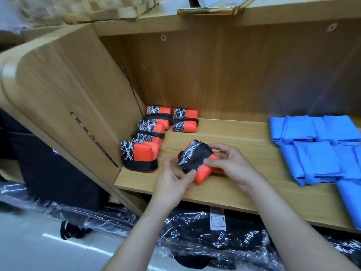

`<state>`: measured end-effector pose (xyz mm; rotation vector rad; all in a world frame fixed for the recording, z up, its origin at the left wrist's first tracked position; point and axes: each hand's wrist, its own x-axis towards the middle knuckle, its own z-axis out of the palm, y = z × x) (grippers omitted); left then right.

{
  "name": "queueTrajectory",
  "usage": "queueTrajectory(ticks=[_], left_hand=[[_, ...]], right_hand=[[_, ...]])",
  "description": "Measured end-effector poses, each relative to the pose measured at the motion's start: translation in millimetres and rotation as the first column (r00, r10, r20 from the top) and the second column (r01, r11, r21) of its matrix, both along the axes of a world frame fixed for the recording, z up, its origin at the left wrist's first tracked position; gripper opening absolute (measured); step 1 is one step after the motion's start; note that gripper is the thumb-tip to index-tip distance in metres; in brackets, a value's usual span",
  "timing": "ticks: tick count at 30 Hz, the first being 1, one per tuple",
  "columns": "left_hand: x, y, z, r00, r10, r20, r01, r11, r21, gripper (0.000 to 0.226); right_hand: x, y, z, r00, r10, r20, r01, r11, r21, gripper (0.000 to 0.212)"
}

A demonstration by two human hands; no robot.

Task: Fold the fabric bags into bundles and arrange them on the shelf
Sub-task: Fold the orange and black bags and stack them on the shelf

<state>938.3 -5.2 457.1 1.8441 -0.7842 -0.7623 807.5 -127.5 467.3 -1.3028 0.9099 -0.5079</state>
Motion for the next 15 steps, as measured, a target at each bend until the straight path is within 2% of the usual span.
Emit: queueTrajectory(ticks=[1,2,3,5,6,7,9,12,15], left_hand=[[3,3,-2,0.967,-0.012,0.255,0.005,1.0,0.027,0.066],[6,6,-4,0.868,-0.025,0.495,0.009,0.999,0.035,0.066],[7,6,-4,0.737,-0.051,0.674,0.036,0.999,0.036,0.066],[5,0,-2,0.474,-0.155,0.867,0.103,0.987,0.12,0.063],[6,-6,-5,0.38,-0.199,0.903,0.101,0.98,0.173,0.06],[7,-14,-6,0.322,-0.226,0.919,0.076,0.974,0.213,0.057],[12,-27,-6,0.296,-0.279,0.914,0.041,0.959,0.28,0.055],[17,-40,-3,0.314,-0.313,0.896,0.019,0.946,0.323,0.056],[19,-46,-2,0.345,-0.324,0.881,0.007,0.939,0.343,0.056]], right_hand=[[2,-9,0,1.0,0.022,-0.018,-0.022,1.0,-0.006,0.048],[6,-18,0,0.998,0.053,-0.04,-0.054,0.998,-0.012,0.048],[9,-25,2,0.994,0.09,-0.055,-0.091,0.996,-0.023,0.048],[20,-37,2,0.987,0.142,-0.072,-0.148,0.985,-0.085,0.047],[27,-41,2,0.986,0.148,-0.072,-0.157,0.979,-0.127,0.045],[34,-45,1,0.989,0.138,-0.061,-0.146,0.976,-0.164,0.045],[47,-52,-4,0.995,0.072,-0.071,-0.089,0.956,-0.278,0.044],[61,-60,-16,0.973,-0.12,-0.195,0.023,0.898,-0.439,0.042],[70,-61,-25,0.967,-0.147,-0.211,0.041,0.899,-0.436,0.039]])
